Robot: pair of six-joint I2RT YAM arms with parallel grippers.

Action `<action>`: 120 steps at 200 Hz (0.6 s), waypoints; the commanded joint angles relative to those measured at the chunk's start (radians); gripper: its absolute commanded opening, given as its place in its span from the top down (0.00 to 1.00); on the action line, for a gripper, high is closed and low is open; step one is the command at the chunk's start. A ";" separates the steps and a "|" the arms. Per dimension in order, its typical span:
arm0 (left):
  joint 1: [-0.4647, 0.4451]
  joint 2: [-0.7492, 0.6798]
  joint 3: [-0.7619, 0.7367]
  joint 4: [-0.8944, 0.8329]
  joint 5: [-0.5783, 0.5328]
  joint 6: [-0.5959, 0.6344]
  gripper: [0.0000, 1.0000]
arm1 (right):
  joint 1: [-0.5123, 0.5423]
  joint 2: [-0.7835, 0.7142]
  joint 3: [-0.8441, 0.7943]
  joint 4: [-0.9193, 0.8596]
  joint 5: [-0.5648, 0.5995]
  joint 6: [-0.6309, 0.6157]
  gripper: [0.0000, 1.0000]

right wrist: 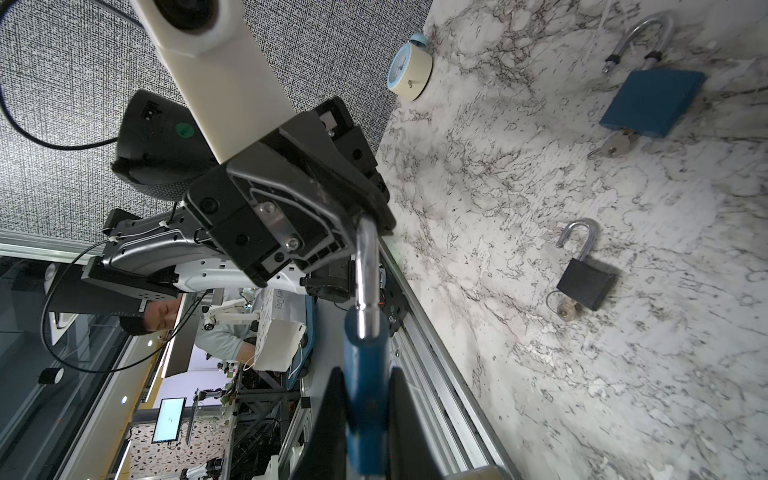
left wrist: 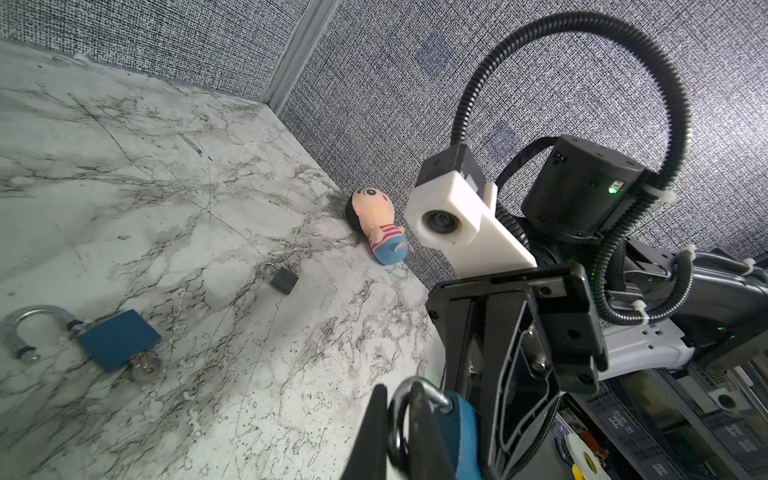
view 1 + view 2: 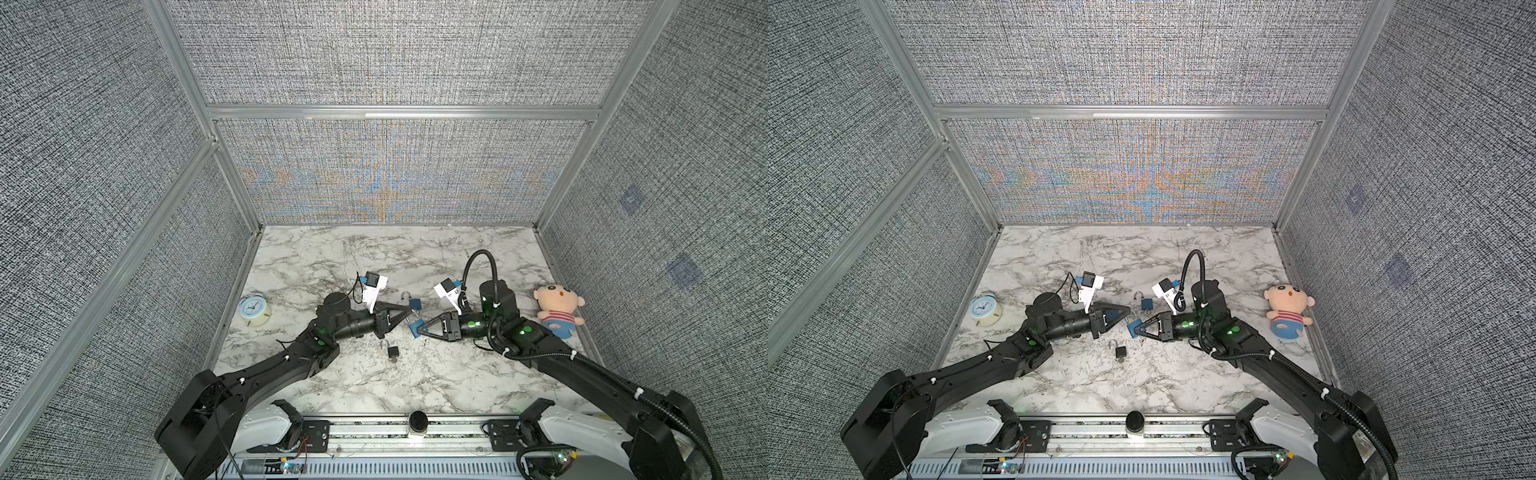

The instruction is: Lock with the key

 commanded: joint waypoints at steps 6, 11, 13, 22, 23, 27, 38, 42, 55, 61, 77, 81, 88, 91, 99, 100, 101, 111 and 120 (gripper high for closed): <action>-0.013 0.001 -0.016 -0.063 0.074 0.000 1.00 | 0.002 0.001 0.034 0.141 0.050 -0.029 1.00; -0.013 0.000 -0.017 -0.062 0.076 -0.002 1.00 | 0.001 0.004 0.037 0.133 0.056 -0.033 1.00; -0.014 0.001 -0.017 -0.062 0.077 -0.003 1.00 | 0.001 0.004 0.036 0.131 0.057 -0.035 1.00; -0.015 0.000 -0.021 -0.058 0.076 -0.006 1.00 | 0.001 0.003 0.038 0.127 0.058 -0.038 1.00; -0.017 -0.001 -0.022 -0.057 0.076 -0.006 1.00 | 0.001 0.003 0.038 0.127 0.059 -0.038 1.00; -0.017 -0.002 -0.023 -0.056 0.077 -0.007 1.00 | 0.002 0.003 0.039 0.129 0.062 -0.038 1.00; -0.018 -0.005 -0.028 -0.056 0.074 -0.010 1.00 | 0.001 0.008 0.039 0.131 0.062 -0.036 1.00; -0.019 -0.006 -0.029 -0.055 0.074 -0.010 1.00 | 0.003 0.009 0.041 0.130 0.062 -0.037 1.00; -0.021 -0.012 -0.033 -0.055 0.072 -0.011 1.00 | 0.002 0.011 0.042 0.133 0.063 -0.036 1.00; -0.021 -0.013 -0.036 -0.055 0.071 -0.014 1.00 | 0.000 0.013 0.043 0.135 0.063 -0.037 1.00; -0.022 -0.018 -0.040 -0.056 0.070 -0.016 1.00 | 0.001 0.017 0.043 0.137 0.066 -0.035 1.00; -0.024 -0.019 -0.040 -0.057 0.070 -0.017 1.00 | 0.002 0.019 0.043 0.137 0.067 -0.035 1.00; -0.025 -0.020 -0.042 -0.057 0.070 -0.018 1.00 | 0.002 0.022 0.043 0.136 0.066 -0.035 1.00; -0.026 -0.021 -0.042 -0.057 0.070 -0.016 1.00 | 0.003 0.022 0.043 0.135 0.066 -0.036 1.00; -0.027 -0.022 -0.043 -0.057 0.069 -0.018 1.00 | 0.001 0.026 0.043 0.136 0.066 -0.035 1.00; -0.027 -0.023 -0.043 -0.057 0.069 -0.018 1.00 | 0.001 0.026 0.043 0.137 0.066 -0.035 1.00; -0.027 -0.023 -0.043 -0.057 0.068 -0.019 1.00 | 0.001 0.026 0.044 0.136 0.066 -0.035 1.00; -0.031 -0.024 -0.045 -0.055 0.067 -0.020 1.00 | 0.001 0.028 0.045 0.136 0.068 -0.036 1.00; -0.033 -0.025 -0.047 -0.054 0.067 -0.020 1.00 | 0.001 0.029 0.045 0.137 0.068 -0.035 1.00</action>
